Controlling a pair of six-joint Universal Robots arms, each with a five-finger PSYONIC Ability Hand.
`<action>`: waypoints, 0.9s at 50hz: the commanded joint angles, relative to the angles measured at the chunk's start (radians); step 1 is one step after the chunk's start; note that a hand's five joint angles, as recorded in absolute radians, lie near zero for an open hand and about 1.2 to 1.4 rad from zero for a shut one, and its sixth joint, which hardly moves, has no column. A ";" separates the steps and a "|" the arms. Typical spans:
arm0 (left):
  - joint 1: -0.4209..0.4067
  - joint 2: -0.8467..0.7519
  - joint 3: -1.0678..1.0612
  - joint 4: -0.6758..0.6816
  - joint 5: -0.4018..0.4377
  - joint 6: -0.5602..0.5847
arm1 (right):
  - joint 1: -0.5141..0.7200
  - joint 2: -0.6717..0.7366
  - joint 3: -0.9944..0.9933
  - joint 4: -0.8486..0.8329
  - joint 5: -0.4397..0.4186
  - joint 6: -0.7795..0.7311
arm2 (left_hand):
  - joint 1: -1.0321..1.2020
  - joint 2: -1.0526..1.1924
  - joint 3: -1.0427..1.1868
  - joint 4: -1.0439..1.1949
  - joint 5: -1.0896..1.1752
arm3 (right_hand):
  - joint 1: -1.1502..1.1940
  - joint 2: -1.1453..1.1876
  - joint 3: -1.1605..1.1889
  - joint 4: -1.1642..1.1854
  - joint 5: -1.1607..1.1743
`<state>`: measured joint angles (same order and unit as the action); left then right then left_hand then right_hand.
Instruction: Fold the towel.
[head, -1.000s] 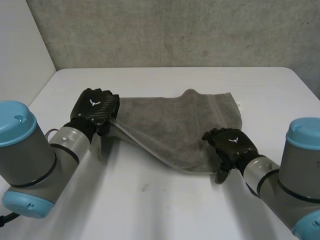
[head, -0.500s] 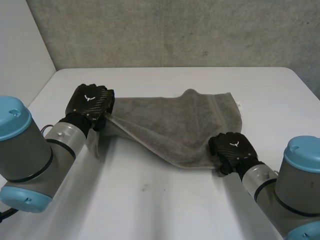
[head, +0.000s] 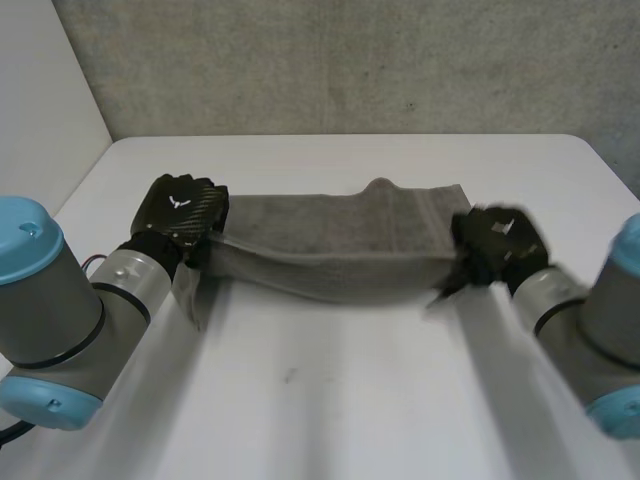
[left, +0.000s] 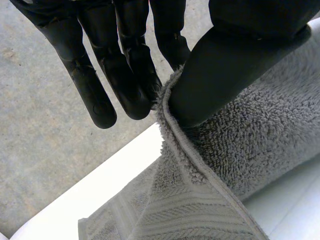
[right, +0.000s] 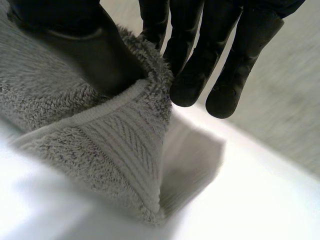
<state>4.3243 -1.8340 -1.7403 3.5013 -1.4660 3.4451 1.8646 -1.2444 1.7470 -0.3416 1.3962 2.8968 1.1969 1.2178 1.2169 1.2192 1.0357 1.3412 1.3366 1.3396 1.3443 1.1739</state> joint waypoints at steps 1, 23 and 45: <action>-0.006 0.031 -0.004 -0.022 0.006 0.012 | -0.045 -0.187 -0.214 0.342 -0.057 -0.068 | 0.199 0.178 0.179 0.177 0.186 | 0.055 0.060 0.057 0.052 0.048; -0.011 0.001 0.021 -0.177 0.047 0.121 | -0.045 0.037 -0.518 0.986 -0.020 -0.639 | 0.199 0.178 0.179 0.177 0.186 | 0.055 0.060 0.057 0.052 0.048; 0.011 -0.167 0.697 0.338 0.041 0.226 | 0.018 0.166 -1.112 0.153 0.052 -0.367 | 0.199 0.178 0.179 0.177 0.186 | 0.055 0.060 0.057 0.052 0.048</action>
<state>4.3211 -2.0400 -1.1219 3.6729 -1.4168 3.6821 1.8571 -1.0374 0.6813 0.0187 1.4413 2.4802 1.1969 1.2180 1.2173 1.2195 1.0358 1.3414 1.3435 1.3396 1.3444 1.1741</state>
